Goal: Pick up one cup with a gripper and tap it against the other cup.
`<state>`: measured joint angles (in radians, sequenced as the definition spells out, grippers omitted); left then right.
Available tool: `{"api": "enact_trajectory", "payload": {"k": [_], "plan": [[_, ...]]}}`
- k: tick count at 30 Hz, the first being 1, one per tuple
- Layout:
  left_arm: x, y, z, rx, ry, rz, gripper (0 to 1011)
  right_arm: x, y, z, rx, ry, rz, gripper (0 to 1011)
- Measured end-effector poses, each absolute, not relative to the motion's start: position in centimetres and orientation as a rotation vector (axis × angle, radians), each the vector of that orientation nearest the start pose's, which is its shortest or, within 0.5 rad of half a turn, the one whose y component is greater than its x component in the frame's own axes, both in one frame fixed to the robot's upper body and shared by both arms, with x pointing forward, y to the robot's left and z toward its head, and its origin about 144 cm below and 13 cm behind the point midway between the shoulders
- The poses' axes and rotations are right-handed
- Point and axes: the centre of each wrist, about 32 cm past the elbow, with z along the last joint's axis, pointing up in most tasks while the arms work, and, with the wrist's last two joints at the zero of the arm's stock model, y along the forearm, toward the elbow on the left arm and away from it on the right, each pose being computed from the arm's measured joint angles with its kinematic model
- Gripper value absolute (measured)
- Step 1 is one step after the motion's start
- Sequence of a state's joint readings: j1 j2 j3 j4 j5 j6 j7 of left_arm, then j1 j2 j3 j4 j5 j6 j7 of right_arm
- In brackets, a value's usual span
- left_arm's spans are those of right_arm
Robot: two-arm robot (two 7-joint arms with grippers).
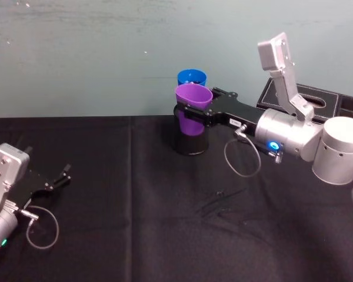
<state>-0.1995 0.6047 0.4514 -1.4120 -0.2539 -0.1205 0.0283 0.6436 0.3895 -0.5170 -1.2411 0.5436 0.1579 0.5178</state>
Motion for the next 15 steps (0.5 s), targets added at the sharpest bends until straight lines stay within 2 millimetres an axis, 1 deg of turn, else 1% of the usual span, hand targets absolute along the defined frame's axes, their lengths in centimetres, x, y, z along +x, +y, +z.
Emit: {"api": "enact_trajectory", "payload": {"k": [15], "plan": [[48.9, 31.0, 114.0, 0.304, -0.285, 1.248, 1000, 62.1, -23.0, 126.3, -0.069, 0.037, -0.788, 715]]}}
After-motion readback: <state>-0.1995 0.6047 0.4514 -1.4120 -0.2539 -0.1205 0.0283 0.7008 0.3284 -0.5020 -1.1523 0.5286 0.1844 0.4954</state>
